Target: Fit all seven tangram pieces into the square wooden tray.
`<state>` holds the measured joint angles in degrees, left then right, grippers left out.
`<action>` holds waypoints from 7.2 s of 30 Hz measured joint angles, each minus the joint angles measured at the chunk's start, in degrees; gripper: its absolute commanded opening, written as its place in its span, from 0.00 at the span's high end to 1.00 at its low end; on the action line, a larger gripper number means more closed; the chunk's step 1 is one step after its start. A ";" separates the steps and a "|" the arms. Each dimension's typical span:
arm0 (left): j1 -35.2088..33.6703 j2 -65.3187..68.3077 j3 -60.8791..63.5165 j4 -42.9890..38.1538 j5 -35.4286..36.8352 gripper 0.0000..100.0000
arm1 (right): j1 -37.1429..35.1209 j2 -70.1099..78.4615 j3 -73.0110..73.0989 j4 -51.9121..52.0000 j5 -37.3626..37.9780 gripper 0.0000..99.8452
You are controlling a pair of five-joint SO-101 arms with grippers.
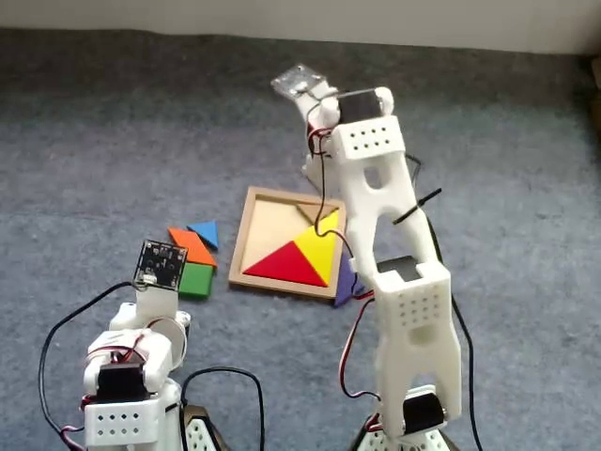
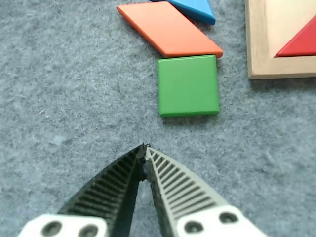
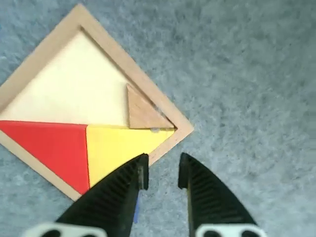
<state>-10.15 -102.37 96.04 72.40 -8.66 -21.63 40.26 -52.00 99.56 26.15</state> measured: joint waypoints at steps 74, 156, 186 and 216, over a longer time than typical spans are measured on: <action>0.00 0.00 0.00 0.00 0.00 0.99 | 0.53 -1.67 20.92 -14.07 -3.52 0.82; 0.00 0.00 0.00 0.00 0.00 0.99 | 19.69 -16.88 15.74 0.18 4.13 0.99; 0.00 0.00 0.00 0.00 0.00 0.99 | 42.20 -61.63 74.46 -22.42 9.85 0.76; -1.05 0.00 -0.18 3.52 -0.18 0.99 | 47.38 -95.56 92.22 -15.74 3.34 0.71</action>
<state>-11.21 -102.37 95.87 75.91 -8.84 25.76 -55.30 40.22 83.82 29.49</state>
